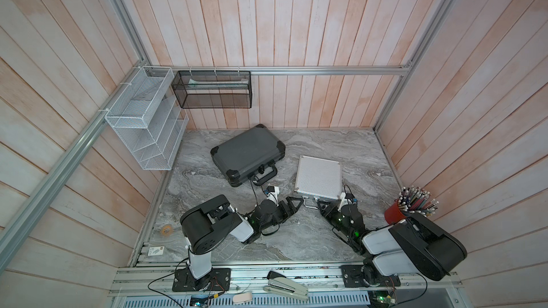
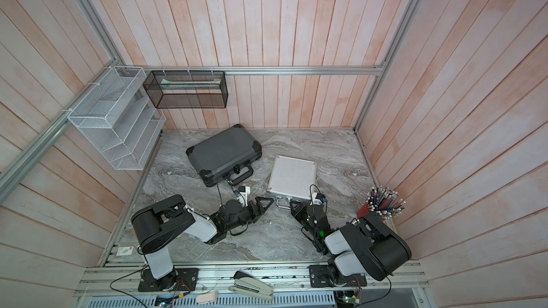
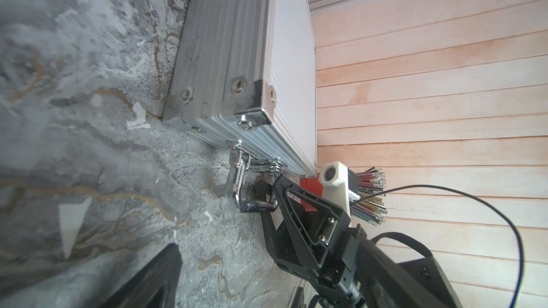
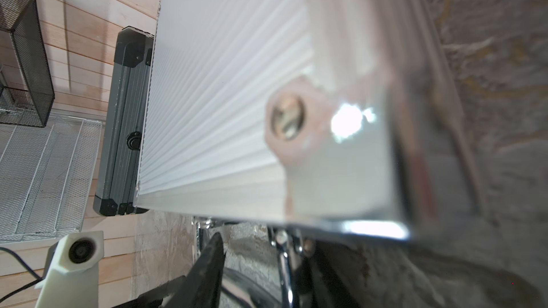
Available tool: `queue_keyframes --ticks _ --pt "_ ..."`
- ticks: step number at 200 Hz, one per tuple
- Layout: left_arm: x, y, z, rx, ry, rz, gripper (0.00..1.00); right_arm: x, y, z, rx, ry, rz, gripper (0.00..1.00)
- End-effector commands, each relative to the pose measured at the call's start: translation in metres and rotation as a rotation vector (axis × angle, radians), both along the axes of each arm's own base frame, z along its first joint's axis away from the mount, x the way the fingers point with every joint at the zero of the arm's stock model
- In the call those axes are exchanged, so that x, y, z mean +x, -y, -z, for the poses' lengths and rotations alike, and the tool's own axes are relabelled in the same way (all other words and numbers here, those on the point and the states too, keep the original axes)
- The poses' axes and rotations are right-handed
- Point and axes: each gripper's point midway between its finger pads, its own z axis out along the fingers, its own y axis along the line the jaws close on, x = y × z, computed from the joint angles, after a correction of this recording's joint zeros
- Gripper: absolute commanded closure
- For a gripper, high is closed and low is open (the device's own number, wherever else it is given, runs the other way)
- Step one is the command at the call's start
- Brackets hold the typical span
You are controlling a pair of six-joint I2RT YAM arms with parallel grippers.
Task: Open the poker set cases
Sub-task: Pick up the poker set case from the center of the board.
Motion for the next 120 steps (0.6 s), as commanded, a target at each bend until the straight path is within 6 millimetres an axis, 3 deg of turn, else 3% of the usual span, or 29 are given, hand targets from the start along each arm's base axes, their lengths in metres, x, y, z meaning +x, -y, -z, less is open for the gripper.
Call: queue_keyframes --ticks 1,120 --pt "-0.002 -0.006 0.009 -0.001 -0.018 -0.028 0.06 -0.001 -0.007 0.006 0.016 -0.033 -0.026 0.59" --pt "-0.002 -0.010 0.019 -0.014 -0.072 -0.059 0.13 -0.002 0.002 -0.001 0.043 -0.021 0.031 0.72"
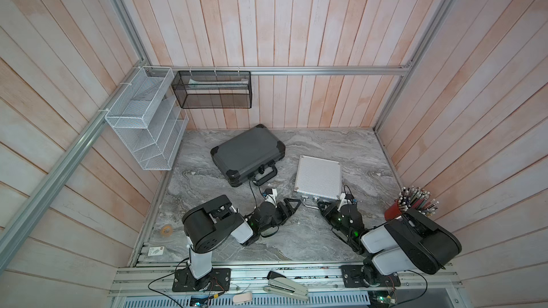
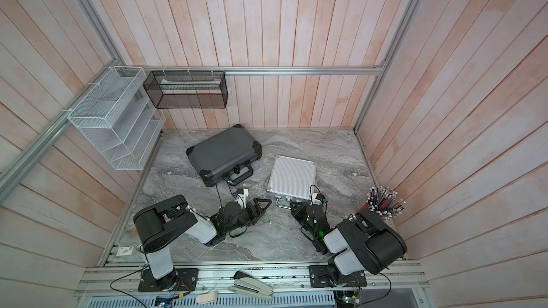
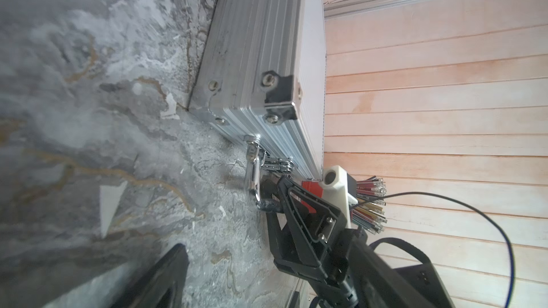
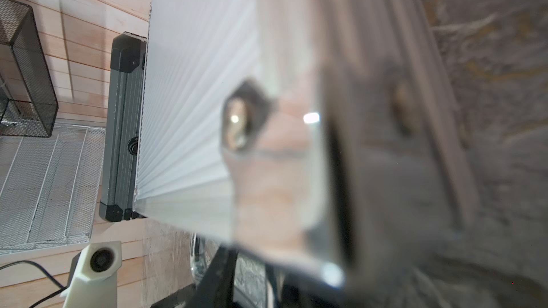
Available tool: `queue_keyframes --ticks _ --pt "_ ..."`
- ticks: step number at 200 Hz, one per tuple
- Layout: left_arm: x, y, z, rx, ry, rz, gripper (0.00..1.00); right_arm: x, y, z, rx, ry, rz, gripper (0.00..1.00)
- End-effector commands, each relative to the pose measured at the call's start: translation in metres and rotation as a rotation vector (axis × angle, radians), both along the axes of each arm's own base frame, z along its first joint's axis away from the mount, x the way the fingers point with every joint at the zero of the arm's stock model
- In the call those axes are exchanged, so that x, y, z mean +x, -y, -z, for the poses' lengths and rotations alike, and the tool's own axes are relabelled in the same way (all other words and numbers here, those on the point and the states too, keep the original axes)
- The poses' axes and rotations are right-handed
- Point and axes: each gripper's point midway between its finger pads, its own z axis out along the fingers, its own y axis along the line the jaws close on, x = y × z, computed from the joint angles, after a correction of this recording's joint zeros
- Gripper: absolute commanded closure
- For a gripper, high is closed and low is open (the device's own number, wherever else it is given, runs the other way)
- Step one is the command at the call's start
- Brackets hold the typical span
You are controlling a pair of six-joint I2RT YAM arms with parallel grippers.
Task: Open the poker set cases
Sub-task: Pick up the poker set case from the center of the board.
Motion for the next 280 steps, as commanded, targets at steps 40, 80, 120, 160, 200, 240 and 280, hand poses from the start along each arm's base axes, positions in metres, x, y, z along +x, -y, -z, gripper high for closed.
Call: queue_keyframes --ticks 40,80,120,160,200,240,280 --pt "0.000 -0.003 0.013 -0.023 -0.040 -0.028 0.17 -0.001 0.000 -0.005 0.009 0.008 -0.003 0.79" --pt "0.001 0.001 0.012 -0.044 -0.050 -0.023 0.19 0.000 -0.004 -0.010 0.025 0.027 -0.023 0.84" --pt "0.002 0.002 0.013 -0.042 -0.057 -0.029 0.21 0.001 -0.007 -0.014 0.034 0.036 -0.030 0.86" --pt "0.004 0.007 0.014 -0.062 -0.067 -0.026 0.25 0.002 -0.007 -0.017 0.042 0.042 -0.026 0.88" --pt "0.008 0.020 0.016 -0.082 -0.093 -0.007 0.31 0.002 -0.007 -0.020 0.049 0.048 -0.022 0.88" --pt "0.012 0.034 0.018 -0.094 -0.115 0.017 0.38 0.003 -0.007 -0.024 0.051 0.058 -0.020 0.88" --pt "0.014 0.039 0.025 -0.093 -0.154 0.016 0.44 0.005 -0.008 -0.029 0.060 0.069 -0.024 0.88"
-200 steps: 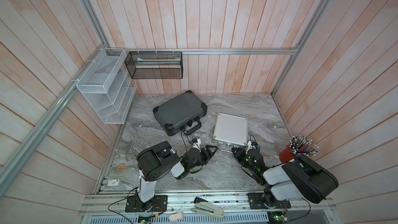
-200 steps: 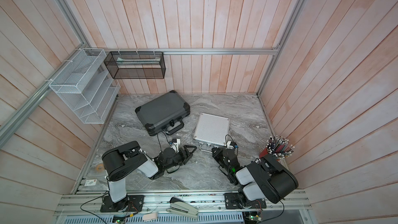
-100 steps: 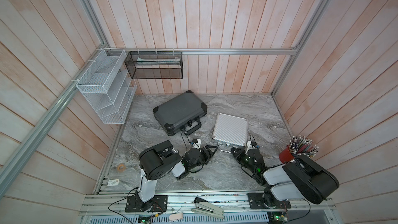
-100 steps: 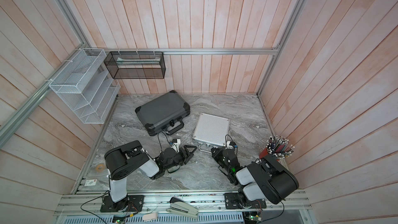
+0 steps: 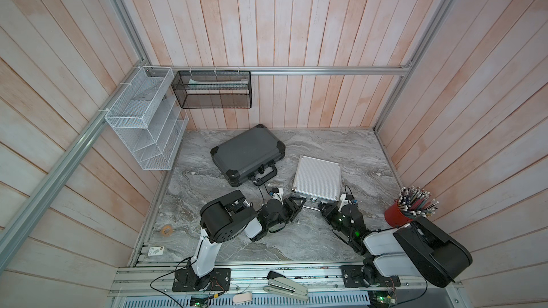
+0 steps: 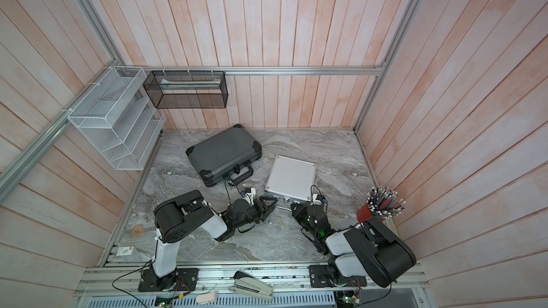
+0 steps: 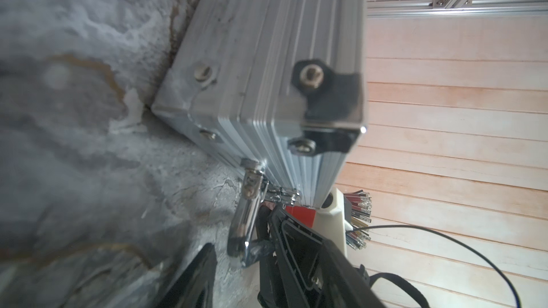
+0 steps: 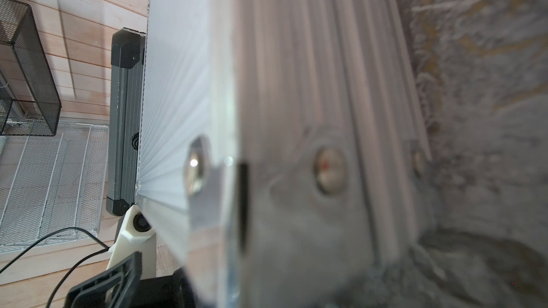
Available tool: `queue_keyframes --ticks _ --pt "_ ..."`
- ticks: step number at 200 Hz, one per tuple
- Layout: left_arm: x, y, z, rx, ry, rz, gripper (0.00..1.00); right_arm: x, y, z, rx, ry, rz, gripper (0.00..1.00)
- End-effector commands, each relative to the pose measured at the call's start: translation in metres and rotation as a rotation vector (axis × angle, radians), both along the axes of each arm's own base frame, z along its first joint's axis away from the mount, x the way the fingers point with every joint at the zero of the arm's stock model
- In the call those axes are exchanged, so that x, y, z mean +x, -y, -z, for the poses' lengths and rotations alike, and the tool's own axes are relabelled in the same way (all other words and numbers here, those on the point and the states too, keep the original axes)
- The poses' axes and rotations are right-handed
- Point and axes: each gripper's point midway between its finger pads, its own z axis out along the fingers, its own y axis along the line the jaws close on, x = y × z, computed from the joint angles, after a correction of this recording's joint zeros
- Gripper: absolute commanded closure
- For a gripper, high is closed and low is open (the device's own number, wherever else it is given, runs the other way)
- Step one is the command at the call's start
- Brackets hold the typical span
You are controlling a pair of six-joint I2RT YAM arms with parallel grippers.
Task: Open the poker set cases
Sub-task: Pick up the poker set case from the center of the board.
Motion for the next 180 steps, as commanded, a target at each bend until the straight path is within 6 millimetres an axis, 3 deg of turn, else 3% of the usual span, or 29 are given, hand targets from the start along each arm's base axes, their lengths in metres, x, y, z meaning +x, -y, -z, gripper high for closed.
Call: queue_keyframes --ticks 1,81,180 --pt "-0.003 0.005 0.013 0.012 -0.044 0.018 0.44 0.010 -0.007 -0.026 0.036 0.094 -0.013 0.88" --pt "0.003 0.012 0.018 -0.002 -0.066 0.001 0.58 0.011 -0.012 -0.037 0.055 0.119 -0.027 0.88" --pt "0.011 0.021 0.023 0.003 -0.104 -0.009 0.70 0.006 -0.010 -0.028 0.025 0.095 -0.036 0.88"
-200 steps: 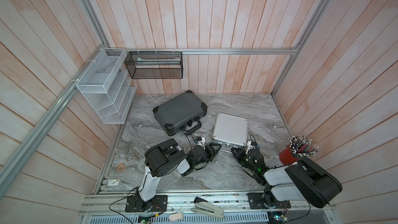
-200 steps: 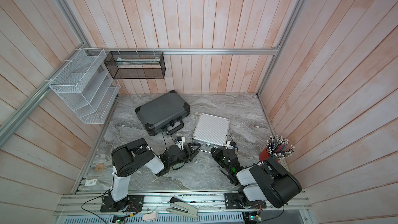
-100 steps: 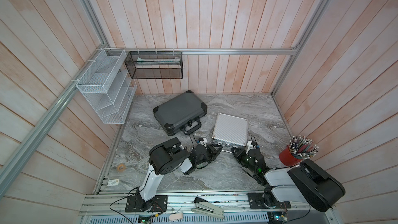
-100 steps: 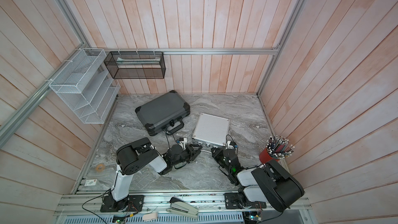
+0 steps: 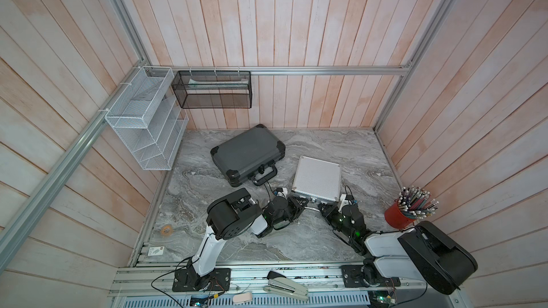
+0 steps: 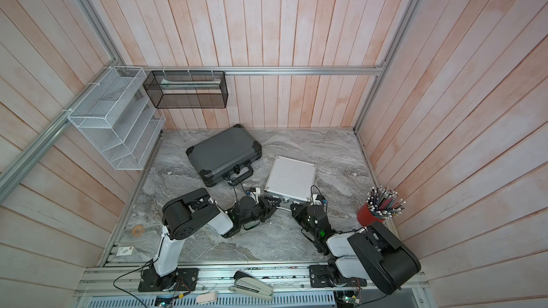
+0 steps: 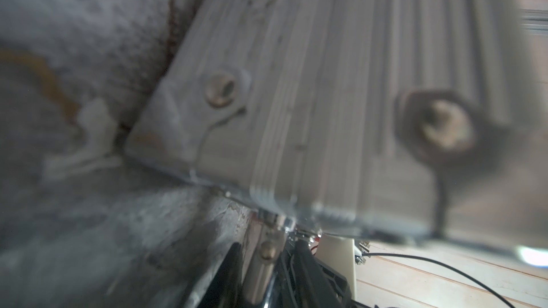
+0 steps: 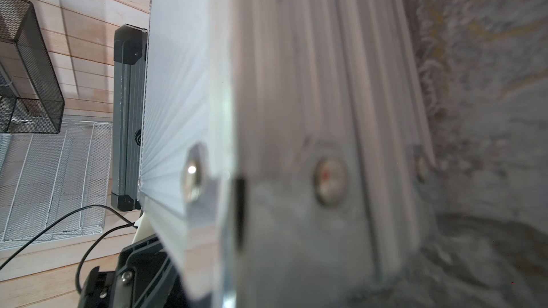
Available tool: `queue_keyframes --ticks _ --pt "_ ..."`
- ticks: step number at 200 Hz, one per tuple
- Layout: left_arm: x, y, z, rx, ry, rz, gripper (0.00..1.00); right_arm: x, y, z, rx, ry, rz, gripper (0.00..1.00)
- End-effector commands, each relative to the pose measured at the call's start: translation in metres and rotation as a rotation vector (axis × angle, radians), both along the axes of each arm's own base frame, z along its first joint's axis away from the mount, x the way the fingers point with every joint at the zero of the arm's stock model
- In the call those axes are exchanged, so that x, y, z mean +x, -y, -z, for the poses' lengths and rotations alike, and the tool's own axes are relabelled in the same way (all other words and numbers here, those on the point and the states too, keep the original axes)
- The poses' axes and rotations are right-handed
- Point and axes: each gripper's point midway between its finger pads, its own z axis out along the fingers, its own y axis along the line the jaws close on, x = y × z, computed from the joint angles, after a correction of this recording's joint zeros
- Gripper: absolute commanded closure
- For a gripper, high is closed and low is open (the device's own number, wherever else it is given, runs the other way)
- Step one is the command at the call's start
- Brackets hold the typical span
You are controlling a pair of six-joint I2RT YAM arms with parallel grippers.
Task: Open the poker set cases
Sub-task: Pick up the poker set case from the center of the board.
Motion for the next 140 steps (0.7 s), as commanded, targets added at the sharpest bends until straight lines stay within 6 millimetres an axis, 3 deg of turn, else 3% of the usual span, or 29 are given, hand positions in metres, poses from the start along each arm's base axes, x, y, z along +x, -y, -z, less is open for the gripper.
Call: queue_keyframes --ticks 1,140 --pt "0.000 0.002 0.010 0.017 -0.026 -0.003 0.70 0.010 -0.008 -0.026 0.015 0.107 -0.025 0.88" --pt "0.007 0.006 -0.005 -0.048 -0.027 -0.036 0.93 0.005 -0.008 -0.023 -0.002 0.099 -0.040 0.85"
